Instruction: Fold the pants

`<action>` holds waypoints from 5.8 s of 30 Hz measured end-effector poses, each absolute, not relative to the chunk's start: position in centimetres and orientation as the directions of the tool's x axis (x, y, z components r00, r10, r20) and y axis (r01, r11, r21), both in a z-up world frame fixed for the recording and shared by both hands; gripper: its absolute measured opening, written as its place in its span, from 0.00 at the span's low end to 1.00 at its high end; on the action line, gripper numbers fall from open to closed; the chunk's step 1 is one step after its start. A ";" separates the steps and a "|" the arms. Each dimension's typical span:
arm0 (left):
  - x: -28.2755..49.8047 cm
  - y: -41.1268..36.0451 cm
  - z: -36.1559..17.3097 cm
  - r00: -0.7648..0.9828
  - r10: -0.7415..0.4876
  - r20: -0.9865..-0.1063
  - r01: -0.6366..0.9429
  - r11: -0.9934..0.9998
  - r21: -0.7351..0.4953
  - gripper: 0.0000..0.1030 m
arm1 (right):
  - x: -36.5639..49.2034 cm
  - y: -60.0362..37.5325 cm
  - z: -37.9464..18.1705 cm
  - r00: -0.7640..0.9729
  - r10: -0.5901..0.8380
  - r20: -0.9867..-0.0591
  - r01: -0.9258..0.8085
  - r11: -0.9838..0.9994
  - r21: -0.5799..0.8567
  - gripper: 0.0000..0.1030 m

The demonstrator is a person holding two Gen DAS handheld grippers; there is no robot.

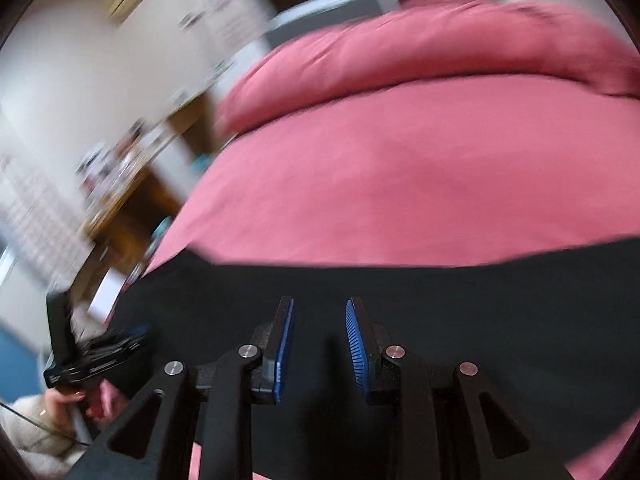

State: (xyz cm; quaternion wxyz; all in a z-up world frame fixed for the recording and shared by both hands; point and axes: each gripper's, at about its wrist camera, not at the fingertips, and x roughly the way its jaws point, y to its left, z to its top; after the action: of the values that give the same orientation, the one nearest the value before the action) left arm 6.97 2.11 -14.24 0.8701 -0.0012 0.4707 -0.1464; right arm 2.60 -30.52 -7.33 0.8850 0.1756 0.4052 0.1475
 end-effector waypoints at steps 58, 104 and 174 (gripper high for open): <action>14.1 -3.3 -14.9 0.550 -0.246 -0.798 0.333 0.941 -0.061 0.28 | 9.7 -23.6 -11.5 0.632 0.302 -0.714 -0.099 0.945 0.312 0.17; 0.6 1.5 -14.9 0.604 -0.295 -0.740 0.284 0.947 -0.146 0.52 | -9.6 -45.4 -9.8 0.659 -0.098 -0.746 0.569 0.713 0.409 0.64; 1.9 3.6 -15.9 0.616 -0.185 -0.766 0.145 0.982 -0.120 0.57 | -5.4 -37.8 3.5 0.881 0.147 -0.450 0.118 0.852 0.510 0.16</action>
State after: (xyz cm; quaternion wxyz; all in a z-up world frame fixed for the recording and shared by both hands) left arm 1.92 3.61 -15.85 0.8986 -0.0229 0.4285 -0.0918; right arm -5.35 -37.84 3.53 0.9308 0.2721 0.2438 0.0079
